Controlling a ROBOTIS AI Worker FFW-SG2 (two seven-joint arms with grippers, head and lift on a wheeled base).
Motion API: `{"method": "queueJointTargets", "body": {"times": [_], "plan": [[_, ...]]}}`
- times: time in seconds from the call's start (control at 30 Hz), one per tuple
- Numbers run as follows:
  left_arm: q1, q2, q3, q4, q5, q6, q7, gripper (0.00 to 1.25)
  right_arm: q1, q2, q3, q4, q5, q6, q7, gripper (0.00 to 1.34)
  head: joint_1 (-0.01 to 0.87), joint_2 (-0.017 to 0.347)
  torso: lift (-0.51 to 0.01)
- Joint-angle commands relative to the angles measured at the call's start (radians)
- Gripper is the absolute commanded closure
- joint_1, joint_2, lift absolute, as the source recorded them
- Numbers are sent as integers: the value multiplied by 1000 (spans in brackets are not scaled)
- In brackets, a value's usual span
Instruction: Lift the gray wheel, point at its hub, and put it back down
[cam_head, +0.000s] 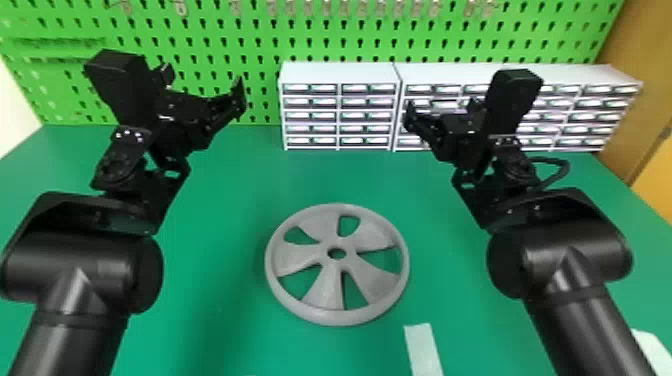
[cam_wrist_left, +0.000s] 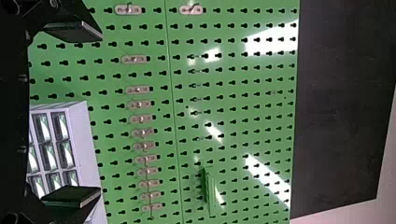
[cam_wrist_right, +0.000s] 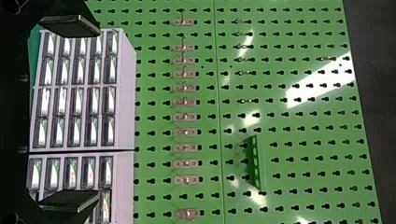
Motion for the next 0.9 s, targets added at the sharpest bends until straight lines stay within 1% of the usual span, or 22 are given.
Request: {"method": "queueJointTargets", "body": {"times": [0.0,0.5,0.63,0.77,0.87], "plan": [[0,0,0,0,0,0,0,127,-2,0,0,0,0,0,0,85,692,48,-88],[0,0,0,0,0,0,0,124,-2,0,-2,0,-7,25,0,84,692,48,-88],[1,0,0,0,0,0,0,124,-3,5,-5,-8,-9,43,0,87,692,48,-88],[5,0,2,0,0,0,0,122,-9,6,-9,-29,-7,109,0,84,692,48,-88],[6,1,3,0,-2,0,0,124,-18,9,-14,-61,5,195,0,82,692,48,-88]]}}
